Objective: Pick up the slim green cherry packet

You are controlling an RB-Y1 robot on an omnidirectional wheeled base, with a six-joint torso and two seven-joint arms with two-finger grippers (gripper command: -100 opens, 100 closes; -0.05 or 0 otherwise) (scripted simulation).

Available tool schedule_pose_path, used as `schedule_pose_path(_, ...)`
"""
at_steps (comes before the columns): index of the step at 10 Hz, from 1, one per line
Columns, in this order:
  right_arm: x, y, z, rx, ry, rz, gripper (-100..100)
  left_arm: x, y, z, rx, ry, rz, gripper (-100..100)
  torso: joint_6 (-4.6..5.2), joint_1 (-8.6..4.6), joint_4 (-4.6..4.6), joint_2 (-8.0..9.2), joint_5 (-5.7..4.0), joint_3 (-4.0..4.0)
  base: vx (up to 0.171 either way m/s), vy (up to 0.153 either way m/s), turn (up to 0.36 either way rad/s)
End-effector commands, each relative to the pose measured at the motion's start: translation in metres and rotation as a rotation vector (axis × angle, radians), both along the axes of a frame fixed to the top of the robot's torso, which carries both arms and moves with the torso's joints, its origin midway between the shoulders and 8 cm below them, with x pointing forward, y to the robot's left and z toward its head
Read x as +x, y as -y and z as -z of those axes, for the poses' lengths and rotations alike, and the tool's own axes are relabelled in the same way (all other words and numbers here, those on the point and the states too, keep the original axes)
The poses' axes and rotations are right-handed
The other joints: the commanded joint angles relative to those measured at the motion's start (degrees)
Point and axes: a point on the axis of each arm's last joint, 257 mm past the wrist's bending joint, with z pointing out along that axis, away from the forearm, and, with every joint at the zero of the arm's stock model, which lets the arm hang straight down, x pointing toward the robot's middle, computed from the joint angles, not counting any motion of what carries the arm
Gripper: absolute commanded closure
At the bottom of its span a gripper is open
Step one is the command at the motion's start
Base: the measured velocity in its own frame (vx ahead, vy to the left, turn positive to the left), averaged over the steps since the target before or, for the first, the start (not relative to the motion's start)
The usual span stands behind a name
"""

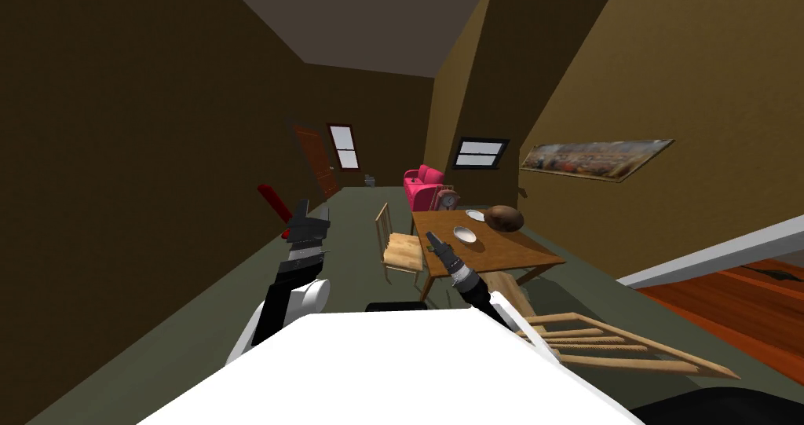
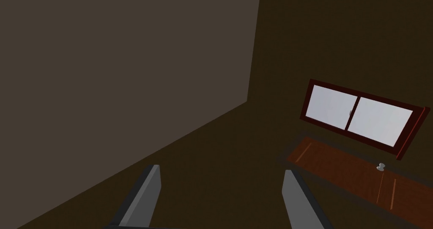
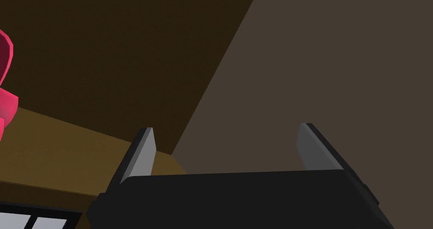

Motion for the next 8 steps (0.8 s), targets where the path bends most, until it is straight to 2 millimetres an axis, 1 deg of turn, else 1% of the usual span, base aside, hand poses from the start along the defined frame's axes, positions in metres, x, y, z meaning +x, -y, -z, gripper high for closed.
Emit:
schedule_pose_path(1, -0.008, -0.011, 0.03, -0.093, -0.037, -0.04, -100, 0.0, 0.0, 0.0, 0.0, 0.0, 0.0, 0, 0.0, 0.0, 0.0, 0.0, 0.0, 0.0, 0.044, 0.061, -0.033)
schedule_pose_path(2, -0.009, -0.01, 0.032, -0.105, -0.038, -0.046, -100, 0.0, 0.0, 0.0, 0.0, 0.0, 0.0, 0, 0.0, -0.05, 0.0, 0.0, -0.02, 0.0, 0.032, 0.051, -0.013)
schedule_pose_path(4, -0.024, -0.022, 0.081, -0.238, -0.103, -0.109, -100, 0.0, 0.0, 0.0, 0.0, 0.0, 0.0, 0, 0.0, -0.06, 0.01, 0.02, -0.02, 0.01, 0.059, 0.084, -0.008)
schedule_pose_path(5, -0.027, -0.021, 0.086, -0.277, -0.101, -0.123, -100, 0.0, 0.0, 0.0, 0.0, 0.0, 0.0, 0, -0.01, 0.04, -0.02, -0.09, 0.0, -0.05, 0.058, 0.076, -0.002)
schedule_pose_path(6, -0.036, -0.024, 0.112, -0.342, -0.132, -0.155, -100, 0.0, 0.0, 0.0, 0.0, 0.0, 0.0, 0, 0.0, -0.01, -0.01, -0.05, 0.01, -0.03, 0.053, 0.07, 0.022)
schedule_pose_path(7, -0.038, -0.023, 0.115, -0.367, -0.131, -0.165, -100, 0.0, 0.0, 0.0, 0.0, 0.0, 0.0, 0, -0.01, -0.03, -0.01, -0.05, -0.01, -0.03, 0.041, 0.046, 0.009)
schedule_pose_path(8, -0.049, -0.023, 0.141, -0.438, -0.16, -0.199, -100, 0.0, 0.0, 0.0, 0.0, 0.0, 0.0, 0, 0.0, -0.12, 0.0, -0.01, -0.02, -0.01, 0.054, 0.052, 0.036)
